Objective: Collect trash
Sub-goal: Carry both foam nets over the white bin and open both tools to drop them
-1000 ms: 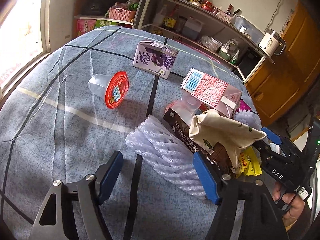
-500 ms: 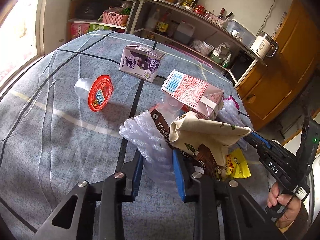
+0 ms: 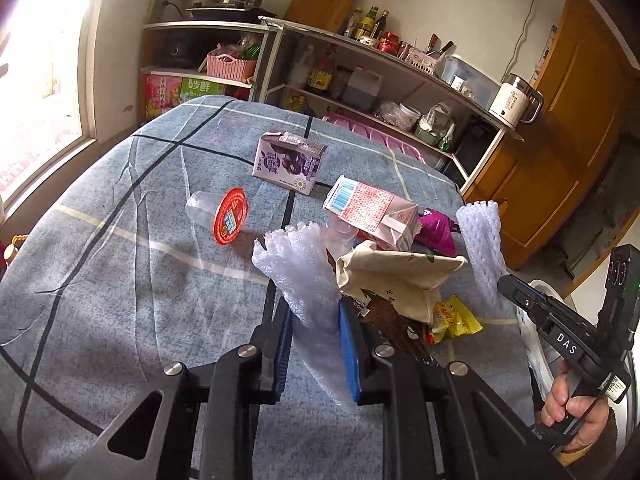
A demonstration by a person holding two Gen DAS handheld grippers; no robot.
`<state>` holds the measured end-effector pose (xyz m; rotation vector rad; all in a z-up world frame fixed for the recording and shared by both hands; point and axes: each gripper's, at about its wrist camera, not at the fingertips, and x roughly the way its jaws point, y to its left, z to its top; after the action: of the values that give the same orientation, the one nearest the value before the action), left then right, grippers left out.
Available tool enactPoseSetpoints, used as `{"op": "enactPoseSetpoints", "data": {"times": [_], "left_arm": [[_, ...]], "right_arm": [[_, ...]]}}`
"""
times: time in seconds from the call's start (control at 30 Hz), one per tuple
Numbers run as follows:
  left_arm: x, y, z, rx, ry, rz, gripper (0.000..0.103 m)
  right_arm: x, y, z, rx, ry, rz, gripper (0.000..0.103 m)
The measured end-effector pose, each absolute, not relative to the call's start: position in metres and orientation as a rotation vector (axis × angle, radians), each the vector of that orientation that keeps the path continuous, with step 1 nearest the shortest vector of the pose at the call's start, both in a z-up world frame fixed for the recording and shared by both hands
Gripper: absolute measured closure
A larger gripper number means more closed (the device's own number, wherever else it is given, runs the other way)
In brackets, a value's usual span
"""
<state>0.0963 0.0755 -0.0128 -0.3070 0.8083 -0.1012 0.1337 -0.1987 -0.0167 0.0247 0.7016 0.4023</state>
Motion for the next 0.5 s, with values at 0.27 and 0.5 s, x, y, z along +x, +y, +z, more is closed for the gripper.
{"op": "enactPoseSetpoints", "data": {"times": [0.27,0.5], "left_arm": [[0.081,0.050,0.026,-0.272,0.737,-0.204,0.080],[0.087,0.001,0.047,-0.224,0.717,-0.305,0.080]], "right_arm": [[0.111,-0.226,0.005,0.095,0.650,0.371,0.092],[0.091,-0.270,0.023,0.129,0.615,0.283,0.093]]}}
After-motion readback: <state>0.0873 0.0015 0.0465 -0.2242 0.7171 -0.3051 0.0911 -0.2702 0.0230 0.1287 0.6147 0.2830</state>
